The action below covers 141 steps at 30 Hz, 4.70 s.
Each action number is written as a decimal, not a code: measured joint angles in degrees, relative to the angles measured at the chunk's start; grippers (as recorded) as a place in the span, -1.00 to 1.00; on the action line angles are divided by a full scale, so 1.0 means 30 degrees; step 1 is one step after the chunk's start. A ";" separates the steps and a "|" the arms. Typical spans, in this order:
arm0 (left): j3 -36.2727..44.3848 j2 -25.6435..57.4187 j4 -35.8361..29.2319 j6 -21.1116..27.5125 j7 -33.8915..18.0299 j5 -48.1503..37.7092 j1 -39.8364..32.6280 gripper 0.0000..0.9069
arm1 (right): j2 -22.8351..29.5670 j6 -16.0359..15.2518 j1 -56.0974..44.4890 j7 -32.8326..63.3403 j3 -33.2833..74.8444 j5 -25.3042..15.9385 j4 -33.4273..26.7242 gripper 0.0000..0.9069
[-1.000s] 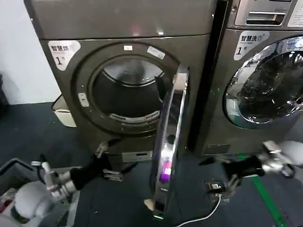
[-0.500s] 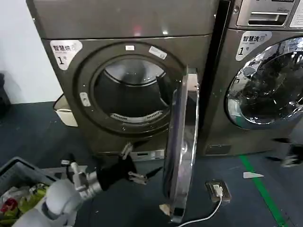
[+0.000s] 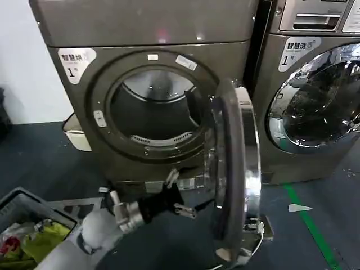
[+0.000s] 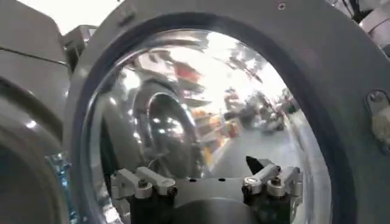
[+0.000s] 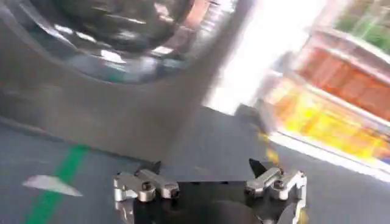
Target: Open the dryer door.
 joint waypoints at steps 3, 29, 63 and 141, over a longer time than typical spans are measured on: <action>0.0758 -0.0569 0.0348 0.0012 -0.0330 0.0579 -0.0412 1.00 | 0.0513 -0.0643 -0.2742 0.1724 0.3046 -0.0344 0.0452 1.00; 0.4739 -0.5154 0.4122 0.0126 -0.1386 0.2484 -0.4199 1.00 | 1.3676 -1.1228 -2.1907 1.2299 2.2151 -0.7336 2.0475 1.00; 0.5656 -1.0811 1.0133 0.0163 -0.4929 0.7024 -0.7646 1.00 | 1.8922 -1.2513 -2.3529 1.2171 2.3676 -0.6964 2.5411 1.00; -0.9126 0.3933 0.0569 0.7759 -0.4929 -0.0708 0.6400 1.00 | 1.9017 -1.2799 -2.2190 1.1676 2.2902 -0.6087 2.5967 1.00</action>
